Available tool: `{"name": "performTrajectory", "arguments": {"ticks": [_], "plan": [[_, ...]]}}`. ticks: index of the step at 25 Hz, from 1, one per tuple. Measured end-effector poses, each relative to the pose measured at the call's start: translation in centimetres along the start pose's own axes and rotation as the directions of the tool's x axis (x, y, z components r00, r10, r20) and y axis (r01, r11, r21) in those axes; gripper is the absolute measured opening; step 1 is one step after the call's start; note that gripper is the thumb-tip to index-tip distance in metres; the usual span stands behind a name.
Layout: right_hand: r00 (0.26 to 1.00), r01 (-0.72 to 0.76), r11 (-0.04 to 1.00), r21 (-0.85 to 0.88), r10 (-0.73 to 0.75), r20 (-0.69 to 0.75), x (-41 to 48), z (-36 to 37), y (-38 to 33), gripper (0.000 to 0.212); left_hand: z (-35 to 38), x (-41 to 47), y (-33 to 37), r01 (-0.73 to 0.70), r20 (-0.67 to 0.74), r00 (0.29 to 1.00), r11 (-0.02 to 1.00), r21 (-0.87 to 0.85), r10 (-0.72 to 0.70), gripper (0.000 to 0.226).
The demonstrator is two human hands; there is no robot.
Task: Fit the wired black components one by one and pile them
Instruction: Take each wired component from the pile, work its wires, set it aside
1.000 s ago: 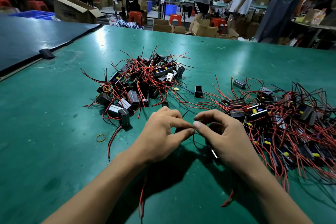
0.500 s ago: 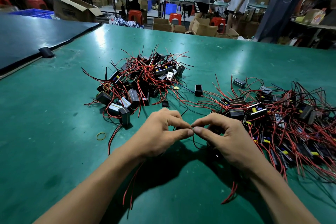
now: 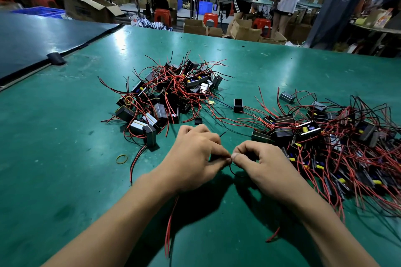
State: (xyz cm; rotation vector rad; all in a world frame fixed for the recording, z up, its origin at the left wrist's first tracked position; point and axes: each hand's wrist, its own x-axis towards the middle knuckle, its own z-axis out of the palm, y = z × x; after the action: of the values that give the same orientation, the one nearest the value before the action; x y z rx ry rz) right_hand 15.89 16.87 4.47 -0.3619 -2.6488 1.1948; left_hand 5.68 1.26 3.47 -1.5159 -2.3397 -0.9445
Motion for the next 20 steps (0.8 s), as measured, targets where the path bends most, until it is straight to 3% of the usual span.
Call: {"name": "performTrajectory", "arguments": {"ticks": [4, 8, 10, 14, 20], "plan": [[1.0, 0.001, 0.999, 0.032, -0.001, -0.008, 0.1, -0.1, 0.1, 0.021, 0.2, 0.1, 0.2, -0.035, -0.068, 0.997, 0.997, 0.064, 0.039, 0.012], [0.994, 0.104, 0.981, 0.164, -0.098, -0.045, -0.2, -1.2, 0.4, 0.005, -0.1, 0.2, -0.5, 0.125, 0.003, 0.992, 0.956, -0.267, -0.128, 0.01], [0.977, 0.198, 0.972, 0.123, -0.185, -0.104, -0.3, -1.6, 0.6, 0.017, -0.3, 0.3, -0.6, 0.175, 0.078, 0.985, 0.915, -0.364, -0.157, 0.009], [0.927, 0.351, 0.935, 0.048, -0.339, -0.163, -0.1, -1.7, 0.7, 0.019, -0.6, 0.4, -0.5, 0.221, 0.168, 0.973, 0.845, -0.488, -0.157, 0.01], [0.914, 0.392, 0.917, 0.079, -0.378, -0.148, 0.1, -1.5, 1.0, 0.013, -1.1, 0.4, -0.7, 0.271, 0.221, 0.959, 0.792, -0.547, -0.175, 0.009]]}}
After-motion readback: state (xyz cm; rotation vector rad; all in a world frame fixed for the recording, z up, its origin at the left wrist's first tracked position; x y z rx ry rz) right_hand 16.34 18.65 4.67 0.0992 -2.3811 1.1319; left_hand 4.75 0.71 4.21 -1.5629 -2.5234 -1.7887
